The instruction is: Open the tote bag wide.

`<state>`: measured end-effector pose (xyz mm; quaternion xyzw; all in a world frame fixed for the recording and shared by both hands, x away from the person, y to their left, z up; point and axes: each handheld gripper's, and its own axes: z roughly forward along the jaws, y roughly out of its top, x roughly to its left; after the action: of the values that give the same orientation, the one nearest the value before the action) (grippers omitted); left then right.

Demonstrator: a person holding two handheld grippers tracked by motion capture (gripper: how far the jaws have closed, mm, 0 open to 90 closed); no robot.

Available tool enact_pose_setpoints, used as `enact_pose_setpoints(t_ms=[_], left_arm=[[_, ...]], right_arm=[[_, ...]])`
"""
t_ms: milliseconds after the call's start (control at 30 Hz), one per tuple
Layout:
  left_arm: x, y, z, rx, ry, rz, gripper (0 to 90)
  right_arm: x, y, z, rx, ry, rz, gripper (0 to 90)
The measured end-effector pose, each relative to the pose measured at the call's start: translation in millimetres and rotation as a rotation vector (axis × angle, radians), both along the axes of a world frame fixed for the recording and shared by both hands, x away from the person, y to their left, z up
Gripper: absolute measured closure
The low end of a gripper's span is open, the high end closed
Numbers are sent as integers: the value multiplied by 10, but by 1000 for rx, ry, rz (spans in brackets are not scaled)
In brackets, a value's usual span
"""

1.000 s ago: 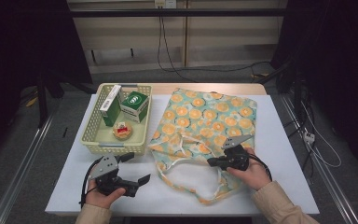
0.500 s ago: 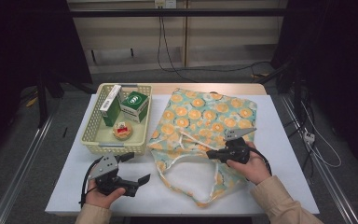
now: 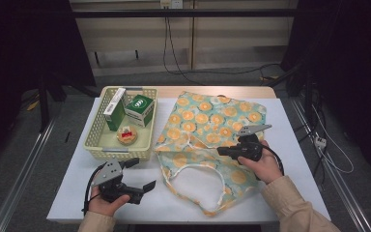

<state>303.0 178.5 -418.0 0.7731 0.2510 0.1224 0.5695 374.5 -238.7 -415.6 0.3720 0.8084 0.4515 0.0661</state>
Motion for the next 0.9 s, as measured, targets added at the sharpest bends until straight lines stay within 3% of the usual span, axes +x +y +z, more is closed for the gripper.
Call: enact_pose_setpoints(t_ms=[67,300,467,700,833,900], left_arm=[[4,-5,1,4,-3,0,37],[12,-3,-2,0,-1,2,37],[14,-2,-11,-3,7,4,37],[19,-10,-18,0,8,1,37],[14,-4,-12,-2,7,3,37],[17,4,-14,3,7,2,37]], right_arm=[[77,-43,-8,-21,-3,-23,900],[411,-239,-119,16,31,-135,900],[572,-253,-195,-4,16,-163,900],[705,-295,-314,-18,29,-229,900],[708,-295,-375,-48,51,-223,892],[691,-281,-374,-52,37,-216,871]])
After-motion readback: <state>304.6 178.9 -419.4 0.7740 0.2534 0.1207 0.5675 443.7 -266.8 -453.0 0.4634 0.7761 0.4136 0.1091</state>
